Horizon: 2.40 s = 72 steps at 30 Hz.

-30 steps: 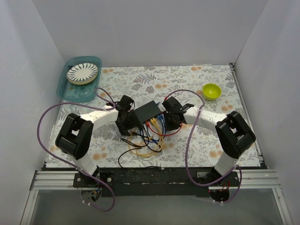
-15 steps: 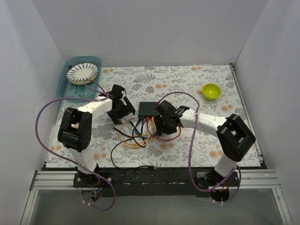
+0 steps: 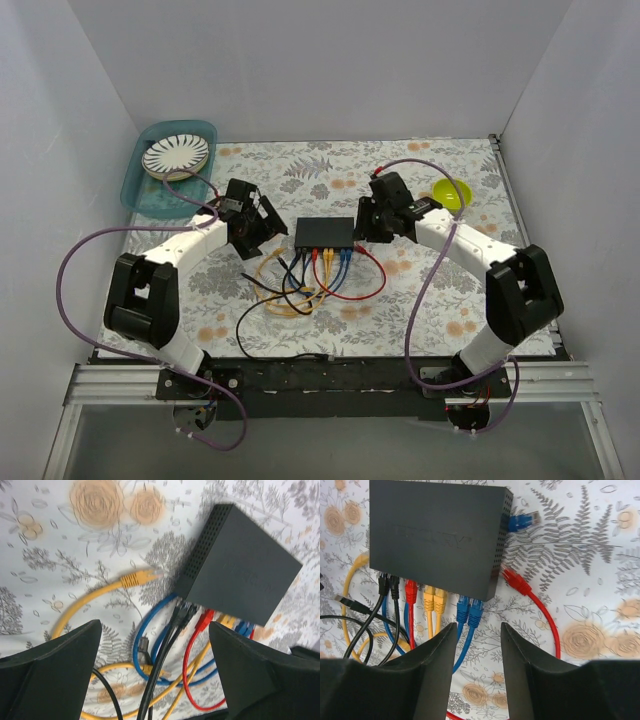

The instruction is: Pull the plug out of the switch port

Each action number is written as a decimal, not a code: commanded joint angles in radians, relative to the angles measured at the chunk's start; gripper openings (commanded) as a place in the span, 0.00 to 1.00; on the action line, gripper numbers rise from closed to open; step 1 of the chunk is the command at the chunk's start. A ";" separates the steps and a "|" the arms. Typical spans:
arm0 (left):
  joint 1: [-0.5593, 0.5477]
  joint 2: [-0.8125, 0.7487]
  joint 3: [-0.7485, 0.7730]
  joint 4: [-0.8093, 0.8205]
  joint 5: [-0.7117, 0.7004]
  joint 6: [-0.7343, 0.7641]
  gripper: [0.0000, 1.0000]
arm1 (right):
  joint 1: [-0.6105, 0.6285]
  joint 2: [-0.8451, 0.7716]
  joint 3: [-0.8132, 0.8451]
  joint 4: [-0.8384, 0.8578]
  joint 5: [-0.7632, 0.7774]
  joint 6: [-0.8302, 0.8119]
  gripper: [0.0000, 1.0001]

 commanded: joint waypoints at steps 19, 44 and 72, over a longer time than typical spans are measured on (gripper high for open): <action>0.001 0.066 -0.027 0.068 -0.002 -0.100 0.86 | -0.070 0.299 0.220 0.058 0.020 0.092 0.45; -0.002 -0.086 -0.291 0.302 0.207 -0.174 0.75 | 0.038 0.342 0.059 0.207 -0.250 0.109 0.41; -0.013 -0.105 -0.123 0.275 0.245 0.021 0.89 | 0.038 -0.181 -0.421 0.531 -0.255 0.181 0.56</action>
